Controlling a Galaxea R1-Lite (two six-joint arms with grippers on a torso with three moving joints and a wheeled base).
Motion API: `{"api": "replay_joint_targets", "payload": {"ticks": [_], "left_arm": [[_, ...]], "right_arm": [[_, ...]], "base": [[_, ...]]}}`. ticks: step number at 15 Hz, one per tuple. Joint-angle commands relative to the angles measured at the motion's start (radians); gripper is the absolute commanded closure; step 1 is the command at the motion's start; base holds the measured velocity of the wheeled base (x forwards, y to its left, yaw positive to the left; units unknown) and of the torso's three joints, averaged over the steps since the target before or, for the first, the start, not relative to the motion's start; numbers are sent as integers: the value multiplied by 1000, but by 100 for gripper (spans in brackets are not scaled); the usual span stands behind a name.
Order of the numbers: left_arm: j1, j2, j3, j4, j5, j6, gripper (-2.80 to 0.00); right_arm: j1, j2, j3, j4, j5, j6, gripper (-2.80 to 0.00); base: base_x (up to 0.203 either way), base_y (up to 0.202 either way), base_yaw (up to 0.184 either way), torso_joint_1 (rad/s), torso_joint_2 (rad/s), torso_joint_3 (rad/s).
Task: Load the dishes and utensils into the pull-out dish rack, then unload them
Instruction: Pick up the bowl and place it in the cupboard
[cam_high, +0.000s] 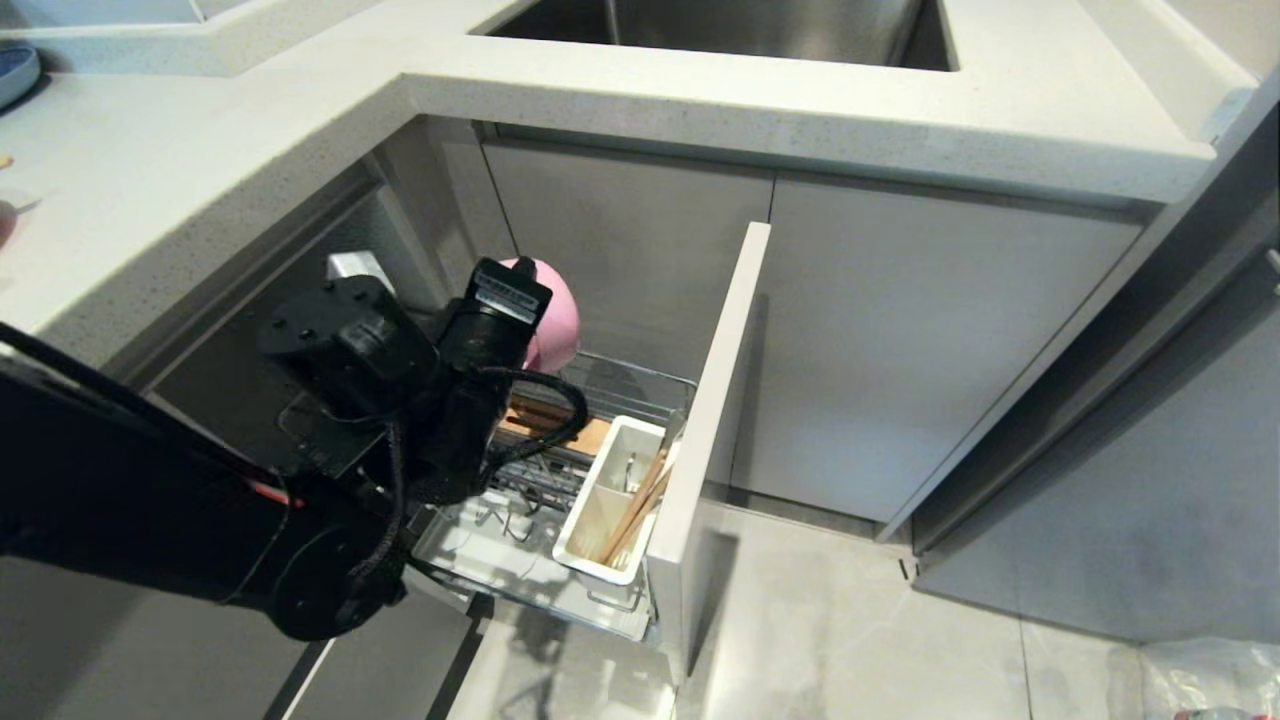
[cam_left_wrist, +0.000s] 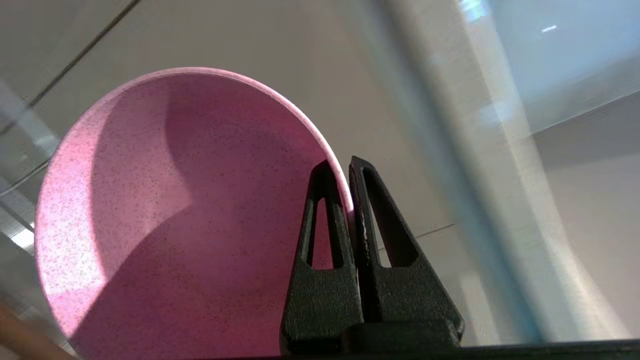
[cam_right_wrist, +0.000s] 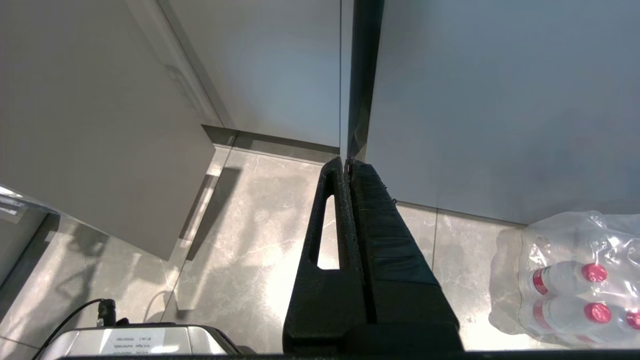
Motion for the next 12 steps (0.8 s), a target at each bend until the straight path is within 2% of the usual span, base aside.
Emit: {"api": "replay_joint_targets", "payload": {"ticks": [1, 6, 9, 12], "left_arm": [[-1, 52, -1, -8, 7, -5, 0], [11, 113, -13, -6, 12, -21, 0], [17, 120, -33, -7, 9, -112, 0], [25, 131, -41, -11, 8, -125, 0]], "right_arm": [[0, 0, 2, 0, 0, -1, 0], [0, 0, 2, 0, 0, -1, 0], [0, 0, 2, 0, 0, 1, 0], [0, 0, 2, 0, 0, -1, 0]], "base": [[0, 0, 0, 0, 0, 0], [0, 0, 0, 0, 0, 0], [0, 0, 0, 0, 0, 0], [0, 0, 0, 0, 0, 0]]}}
